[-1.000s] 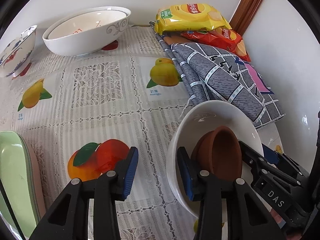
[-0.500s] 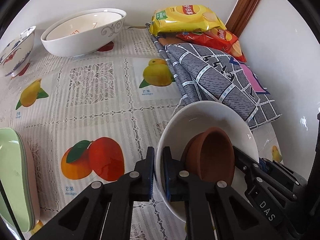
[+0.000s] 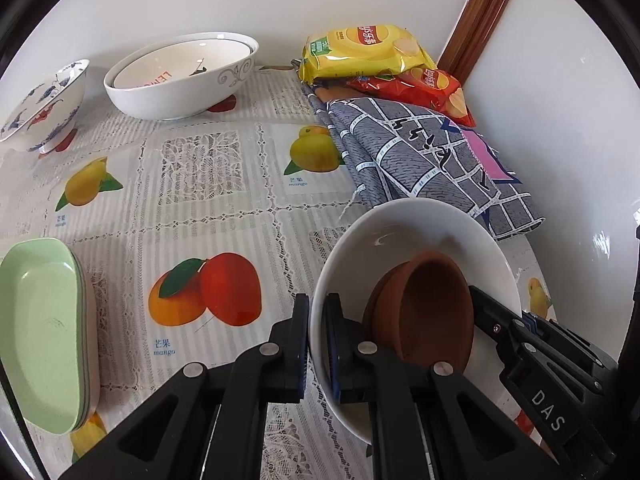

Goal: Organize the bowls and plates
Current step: 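Lift the white bowl with both grippers and carry it, then carry the white bowl with both grippers over the green plate stack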

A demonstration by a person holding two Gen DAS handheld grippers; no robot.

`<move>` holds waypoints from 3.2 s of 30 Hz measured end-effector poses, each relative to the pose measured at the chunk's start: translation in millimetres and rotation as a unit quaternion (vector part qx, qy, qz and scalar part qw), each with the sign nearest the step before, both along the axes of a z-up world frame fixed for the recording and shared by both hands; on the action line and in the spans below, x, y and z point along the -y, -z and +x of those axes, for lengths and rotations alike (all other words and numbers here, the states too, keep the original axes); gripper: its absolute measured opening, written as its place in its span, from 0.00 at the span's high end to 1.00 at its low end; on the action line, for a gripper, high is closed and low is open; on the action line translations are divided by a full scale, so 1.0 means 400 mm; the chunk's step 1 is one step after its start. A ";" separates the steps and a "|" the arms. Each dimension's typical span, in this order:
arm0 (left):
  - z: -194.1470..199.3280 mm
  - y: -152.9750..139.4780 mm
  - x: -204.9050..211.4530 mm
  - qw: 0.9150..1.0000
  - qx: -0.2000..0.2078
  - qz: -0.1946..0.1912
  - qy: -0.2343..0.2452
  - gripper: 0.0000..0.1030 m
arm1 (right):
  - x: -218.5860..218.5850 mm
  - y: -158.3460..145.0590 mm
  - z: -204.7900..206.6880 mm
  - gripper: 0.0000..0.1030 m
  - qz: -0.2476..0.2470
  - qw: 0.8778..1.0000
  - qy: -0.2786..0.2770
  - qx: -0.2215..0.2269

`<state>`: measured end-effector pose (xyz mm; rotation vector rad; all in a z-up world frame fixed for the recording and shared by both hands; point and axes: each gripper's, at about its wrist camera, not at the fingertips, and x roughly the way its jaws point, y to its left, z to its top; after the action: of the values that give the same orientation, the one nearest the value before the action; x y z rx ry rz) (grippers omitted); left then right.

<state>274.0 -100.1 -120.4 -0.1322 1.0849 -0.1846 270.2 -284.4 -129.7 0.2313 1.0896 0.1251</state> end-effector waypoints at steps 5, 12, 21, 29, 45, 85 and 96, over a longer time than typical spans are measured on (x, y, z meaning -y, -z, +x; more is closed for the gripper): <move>-0.030 -0.034 -0.017 1.000 0.012 -0.001 -0.001 0.92 | -0.018 -0.033 -0.027 0.90 -0.001 1.000 0.004 0.011; -0.058 -0.077 -0.042 1.000 0.025 0.000 -0.002 0.92 | -0.039 -0.077 -0.059 0.90 0.004 1.000 0.007 0.023; -0.084 -0.109 -0.085 0.999 0.034 -0.002 -0.010 0.92 | -0.082 -0.120 -0.085 0.90 0.003 0.999 0.002 0.036; -0.101 -0.127 -0.126 0.999 0.042 -0.002 -0.016 0.92 | -0.124 -0.143 -0.099 0.90 0.005 0.999 -0.001 0.044; -0.120 -0.149 -0.185 0.998 0.051 -0.003 -0.025 0.92 | -0.182 -0.168 -0.112 0.90 0.002 0.998 -0.011 0.054; -0.117 -0.140 -0.414 0.995 0.045 -0.014 -0.084 0.92 | -0.412 -0.168 -0.077 0.90 0.000 0.996 -0.068 0.058; -0.118 -0.132 -0.493 0.993 0.045 -0.010 -0.109 0.92 | -0.493 -0.158 -0.062 0.90 0.005 0.994 -0.092 0.055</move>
<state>226.8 96.9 -67.4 -0.2575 0.9711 -0.0051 245.5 -87.1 -66.5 0.1314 1.0003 0.3044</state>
